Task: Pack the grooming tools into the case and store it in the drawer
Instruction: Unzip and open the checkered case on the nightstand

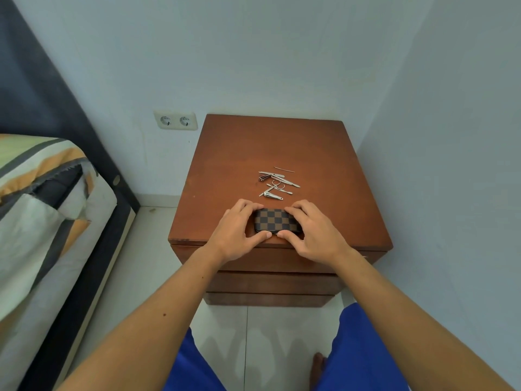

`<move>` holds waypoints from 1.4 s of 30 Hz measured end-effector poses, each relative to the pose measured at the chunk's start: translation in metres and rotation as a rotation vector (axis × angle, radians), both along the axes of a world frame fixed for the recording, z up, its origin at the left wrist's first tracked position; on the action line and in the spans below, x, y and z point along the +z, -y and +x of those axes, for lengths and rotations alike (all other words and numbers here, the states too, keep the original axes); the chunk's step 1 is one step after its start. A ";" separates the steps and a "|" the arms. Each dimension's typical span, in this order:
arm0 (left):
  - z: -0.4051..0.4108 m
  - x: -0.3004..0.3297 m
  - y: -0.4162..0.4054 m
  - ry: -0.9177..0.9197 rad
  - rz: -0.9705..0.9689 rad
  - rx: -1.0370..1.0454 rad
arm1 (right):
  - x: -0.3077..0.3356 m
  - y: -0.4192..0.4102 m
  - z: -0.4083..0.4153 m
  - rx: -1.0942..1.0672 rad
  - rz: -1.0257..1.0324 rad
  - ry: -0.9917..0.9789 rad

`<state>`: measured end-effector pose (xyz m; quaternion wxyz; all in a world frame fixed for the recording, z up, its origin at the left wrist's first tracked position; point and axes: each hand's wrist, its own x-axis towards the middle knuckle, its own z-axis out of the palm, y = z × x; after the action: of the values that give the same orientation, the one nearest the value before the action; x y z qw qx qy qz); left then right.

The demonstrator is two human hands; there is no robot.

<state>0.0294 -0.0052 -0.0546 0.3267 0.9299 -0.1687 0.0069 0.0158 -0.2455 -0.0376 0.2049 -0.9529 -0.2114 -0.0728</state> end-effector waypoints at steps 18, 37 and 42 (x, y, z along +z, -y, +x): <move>-0.002 0.008 0.003 -0.027 -0.028 0.018 | 0.005 0.003 0.005 0.023 -0.054 -0.024; 0.000 0.011 0.002 -0.059 -0.041 -0.005 | -0.001 -0.001 0.001 0.011 -0.086 0.005; 0.002 0.007 0.003 -0.028 -0.012 0.002 | 0.007 -0.011 0.007 -0.030 0.057 0.110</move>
<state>0.0318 -0.0078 -0.0472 0.3348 0.9280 -0.1631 -0.0047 0.0226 -0.2350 -0.0302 0.2190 -0.9442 -0.2059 -0.1343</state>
